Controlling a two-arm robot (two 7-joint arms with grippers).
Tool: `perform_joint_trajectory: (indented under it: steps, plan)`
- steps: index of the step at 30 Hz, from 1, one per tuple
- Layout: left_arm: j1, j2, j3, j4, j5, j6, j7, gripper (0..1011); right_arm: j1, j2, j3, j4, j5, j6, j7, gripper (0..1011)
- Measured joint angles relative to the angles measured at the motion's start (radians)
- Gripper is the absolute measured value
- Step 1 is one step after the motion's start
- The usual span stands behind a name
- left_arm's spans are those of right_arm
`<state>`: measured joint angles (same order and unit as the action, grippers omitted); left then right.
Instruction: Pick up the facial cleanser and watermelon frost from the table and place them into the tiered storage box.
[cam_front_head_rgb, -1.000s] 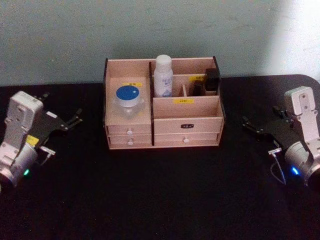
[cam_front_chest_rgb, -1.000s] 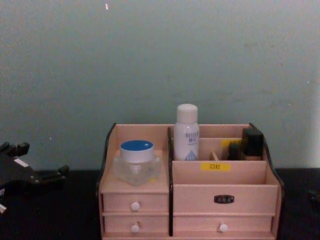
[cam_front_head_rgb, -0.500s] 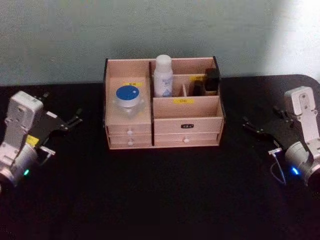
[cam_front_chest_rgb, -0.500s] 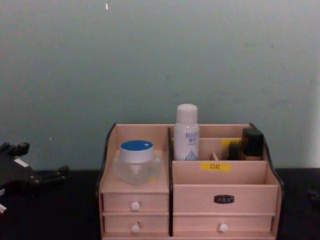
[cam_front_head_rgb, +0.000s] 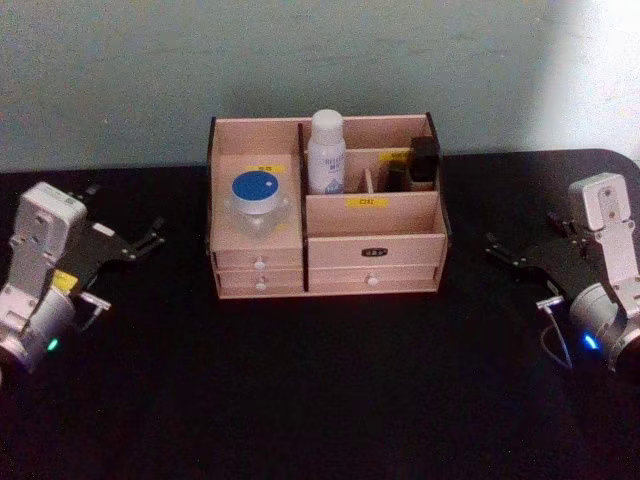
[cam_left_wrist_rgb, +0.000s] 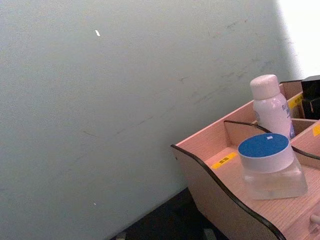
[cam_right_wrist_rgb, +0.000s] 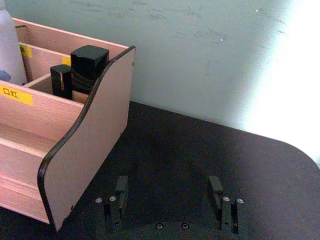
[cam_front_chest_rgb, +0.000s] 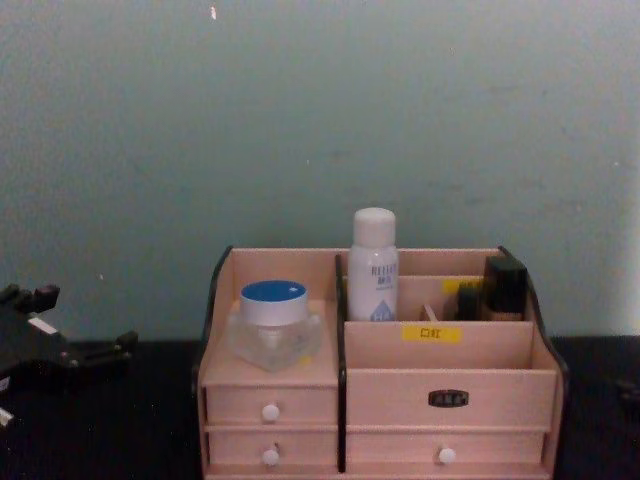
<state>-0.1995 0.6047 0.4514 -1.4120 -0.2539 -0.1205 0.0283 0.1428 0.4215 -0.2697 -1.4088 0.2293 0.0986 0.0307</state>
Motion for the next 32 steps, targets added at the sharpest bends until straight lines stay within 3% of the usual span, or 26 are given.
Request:
perform_joint_trajectory:
  steps: [32]
  plan:
    - [0.0, 0.0, 0.0, 0.0, 0.0, 0.0, 0.0, 1001, 0.0, 0.0, 0.0, 0.0, 0.0, 0.0, 0.0, 1002]
